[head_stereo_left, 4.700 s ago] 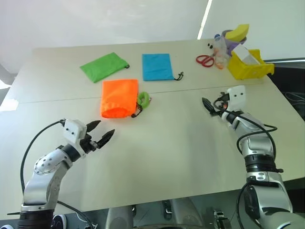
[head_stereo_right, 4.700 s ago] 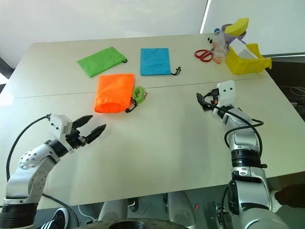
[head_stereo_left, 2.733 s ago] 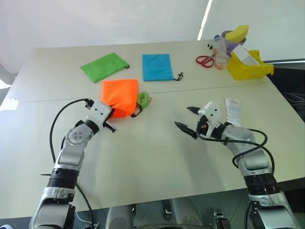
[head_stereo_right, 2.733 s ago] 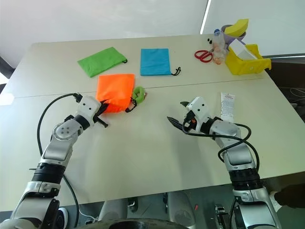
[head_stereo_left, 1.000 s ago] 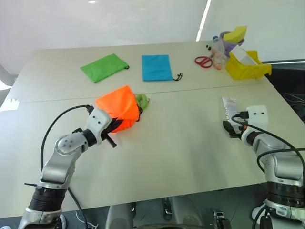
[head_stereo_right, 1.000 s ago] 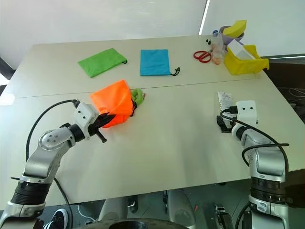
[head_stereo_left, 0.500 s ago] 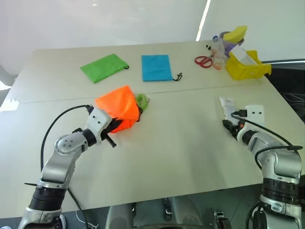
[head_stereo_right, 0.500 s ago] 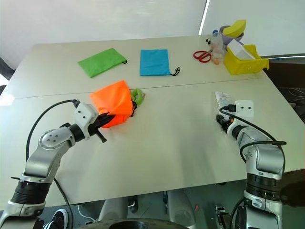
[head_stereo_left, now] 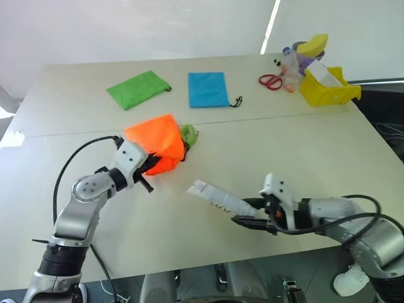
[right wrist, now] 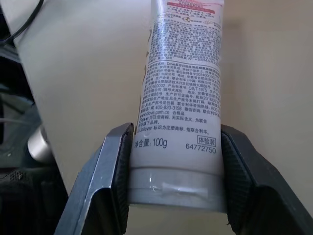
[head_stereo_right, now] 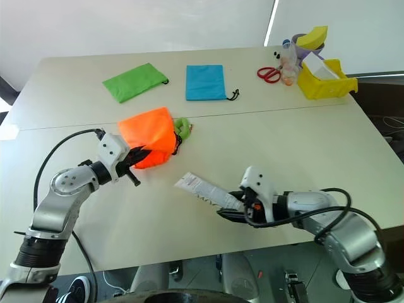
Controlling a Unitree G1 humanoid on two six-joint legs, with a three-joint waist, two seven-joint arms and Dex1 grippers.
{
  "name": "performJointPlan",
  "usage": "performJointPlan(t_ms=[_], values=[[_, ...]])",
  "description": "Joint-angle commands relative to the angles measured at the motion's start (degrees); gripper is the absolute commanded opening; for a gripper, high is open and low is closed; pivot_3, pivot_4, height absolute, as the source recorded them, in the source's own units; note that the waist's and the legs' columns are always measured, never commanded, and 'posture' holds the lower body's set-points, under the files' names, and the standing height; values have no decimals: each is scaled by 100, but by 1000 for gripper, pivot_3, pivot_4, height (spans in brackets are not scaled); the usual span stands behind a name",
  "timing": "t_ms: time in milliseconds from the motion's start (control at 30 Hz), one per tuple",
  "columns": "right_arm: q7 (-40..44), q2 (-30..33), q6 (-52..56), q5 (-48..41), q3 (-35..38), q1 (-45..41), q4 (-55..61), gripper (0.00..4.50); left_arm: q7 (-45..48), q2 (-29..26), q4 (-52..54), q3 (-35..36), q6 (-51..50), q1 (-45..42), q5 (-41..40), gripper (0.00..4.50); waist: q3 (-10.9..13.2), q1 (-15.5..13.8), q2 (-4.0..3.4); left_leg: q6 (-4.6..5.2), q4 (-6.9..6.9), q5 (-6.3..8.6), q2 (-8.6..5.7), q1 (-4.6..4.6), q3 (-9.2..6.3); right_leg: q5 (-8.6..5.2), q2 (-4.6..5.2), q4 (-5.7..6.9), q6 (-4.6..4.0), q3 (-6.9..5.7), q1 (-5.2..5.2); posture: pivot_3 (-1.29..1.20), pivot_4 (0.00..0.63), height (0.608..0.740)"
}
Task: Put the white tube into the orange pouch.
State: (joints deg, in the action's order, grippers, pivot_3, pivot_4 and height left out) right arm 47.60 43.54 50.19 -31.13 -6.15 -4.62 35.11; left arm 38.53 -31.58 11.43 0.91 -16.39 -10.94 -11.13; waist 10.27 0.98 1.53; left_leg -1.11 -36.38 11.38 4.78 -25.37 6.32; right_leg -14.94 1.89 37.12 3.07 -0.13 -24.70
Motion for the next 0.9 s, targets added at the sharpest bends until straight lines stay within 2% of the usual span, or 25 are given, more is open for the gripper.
performJointPlan(t_ms=[33,167,467,900], values=[[-284,-436,-326,318,-407,-492,-256,1815,90,-68,285,58,-92,-21,-140,0,0,7,0,0,5,0,0,1,-2,1,-4,1,-1,0,-1,0,150,734],[-626,-1246,-385,437,-728,-990,-829,1815,144,-148,487,44,-330,-14,-208,0,-1,-12,1,6,15,-5,1,0,-8,2,-24,2,-6,0,-9,0,150,734],[-583,-2020,-1215,1098,-1300,-1871,-2072,1815,179,-166,569,-44,-534,-80,-217,0,-2,-11,1,7,6,-7,-4,-5,2,4,-21,3,-2,1,-9,0,150,734],[-1079,-3426,-1569,1754,-1373,-3080,-3764,1815,38,-50,645,-78,-754,-56,-254,0,-2,-9,1,6,6,-9,-4,-2,6,6,-31,18,1,-1,-13,0,150,734]])
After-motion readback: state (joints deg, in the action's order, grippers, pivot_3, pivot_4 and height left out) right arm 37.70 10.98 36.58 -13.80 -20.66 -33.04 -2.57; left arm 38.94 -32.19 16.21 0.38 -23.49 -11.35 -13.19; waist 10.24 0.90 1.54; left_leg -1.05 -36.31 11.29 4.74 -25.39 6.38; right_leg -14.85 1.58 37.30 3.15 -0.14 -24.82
